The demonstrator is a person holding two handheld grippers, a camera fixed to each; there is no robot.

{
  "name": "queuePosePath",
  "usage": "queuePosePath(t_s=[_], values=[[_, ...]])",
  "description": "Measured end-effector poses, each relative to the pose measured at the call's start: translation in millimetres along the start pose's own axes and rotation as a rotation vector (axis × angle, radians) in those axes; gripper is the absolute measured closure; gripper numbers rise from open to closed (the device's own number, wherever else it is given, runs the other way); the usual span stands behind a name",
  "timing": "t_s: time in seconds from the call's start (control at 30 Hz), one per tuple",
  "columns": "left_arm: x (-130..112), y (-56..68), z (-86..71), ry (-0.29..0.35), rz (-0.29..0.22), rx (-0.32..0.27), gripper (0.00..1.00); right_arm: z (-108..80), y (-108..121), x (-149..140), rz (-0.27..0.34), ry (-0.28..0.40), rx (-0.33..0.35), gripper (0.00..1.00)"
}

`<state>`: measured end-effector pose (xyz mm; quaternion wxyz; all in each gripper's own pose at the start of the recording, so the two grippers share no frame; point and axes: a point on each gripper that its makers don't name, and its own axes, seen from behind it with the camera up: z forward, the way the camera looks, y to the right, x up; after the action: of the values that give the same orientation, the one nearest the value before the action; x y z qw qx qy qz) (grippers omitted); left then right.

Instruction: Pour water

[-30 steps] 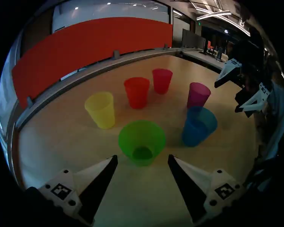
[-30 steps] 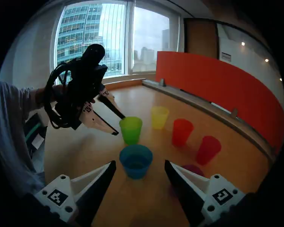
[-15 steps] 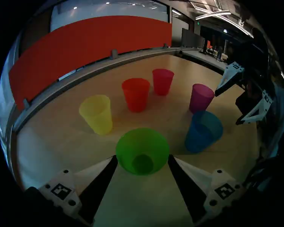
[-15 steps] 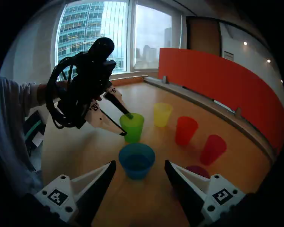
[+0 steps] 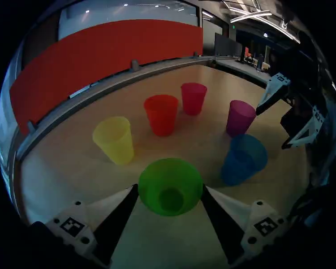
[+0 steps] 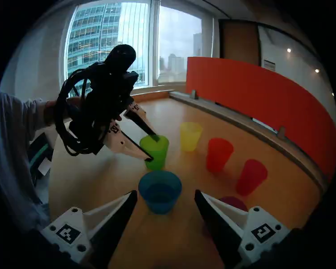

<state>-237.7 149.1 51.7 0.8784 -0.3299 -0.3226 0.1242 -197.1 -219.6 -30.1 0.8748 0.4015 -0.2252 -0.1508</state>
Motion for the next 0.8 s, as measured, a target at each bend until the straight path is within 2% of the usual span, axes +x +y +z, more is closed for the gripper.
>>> queuePosePath(t_s=[0.13, 0.2, 0.27, 0.47, 0.8], values=[[0, 0.6, 2.4, -0.001, -0.004, -0.003, 0.03, 1.1, 0, -1, 0.000, -0.002, 0.000, 0.00], [1, -0.3, 2.9, 0.005, -0.008, 0.000, 0.10, 2.2, 0, -1, 0.001, -0.003, 0.001, 0.00], [3, -0.8, 3.1, 0.009, -0.014, -0.001, 0.12, 3.4, 0, -1, 0.002, -0.004, 0.002, 0.00], [5, -1.3, 1.0, 0.020, -0.024, -0.007, 0.12, 7.7, -1, -5, 0.004, -0.010, 0.005, 0.00], [15, -5.8, -15.1, 0.052, -0.005, 0.013, 0.13, 21.8, -2, -14, 0.000, -0.031, 0.009, 0.00]])
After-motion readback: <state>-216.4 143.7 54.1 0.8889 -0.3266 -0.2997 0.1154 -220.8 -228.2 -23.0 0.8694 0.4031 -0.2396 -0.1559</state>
